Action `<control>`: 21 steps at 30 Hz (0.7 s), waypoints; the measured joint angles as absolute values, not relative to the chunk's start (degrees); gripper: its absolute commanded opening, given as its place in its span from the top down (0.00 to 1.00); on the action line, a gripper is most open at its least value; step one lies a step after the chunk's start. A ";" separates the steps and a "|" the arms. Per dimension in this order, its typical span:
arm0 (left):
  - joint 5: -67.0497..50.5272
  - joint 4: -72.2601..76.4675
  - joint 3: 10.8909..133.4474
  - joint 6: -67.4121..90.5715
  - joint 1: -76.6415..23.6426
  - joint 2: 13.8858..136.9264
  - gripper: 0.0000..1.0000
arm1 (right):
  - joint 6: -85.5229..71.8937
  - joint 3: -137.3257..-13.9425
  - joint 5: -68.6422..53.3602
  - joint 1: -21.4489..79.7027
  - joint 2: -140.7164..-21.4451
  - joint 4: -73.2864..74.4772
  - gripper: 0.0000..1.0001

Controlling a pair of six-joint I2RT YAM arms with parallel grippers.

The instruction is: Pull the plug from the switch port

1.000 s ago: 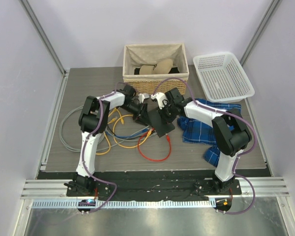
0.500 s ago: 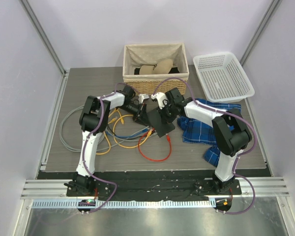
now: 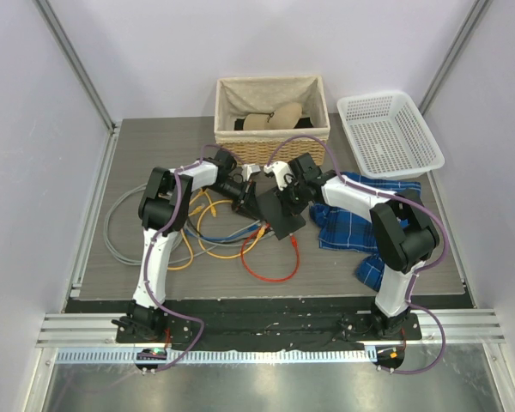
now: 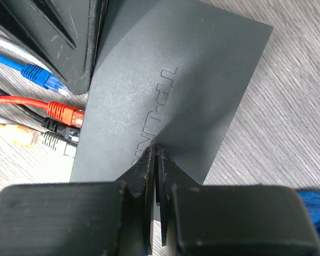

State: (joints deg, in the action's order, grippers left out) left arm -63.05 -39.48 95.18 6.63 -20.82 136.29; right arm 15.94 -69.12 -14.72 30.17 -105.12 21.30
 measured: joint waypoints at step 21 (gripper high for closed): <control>-63.20 -43.62 96.84 -0.38 -20.82 136.88 1.00 | 15.94 -69.76 -14.83 30.44 -105.54 21.78 0.92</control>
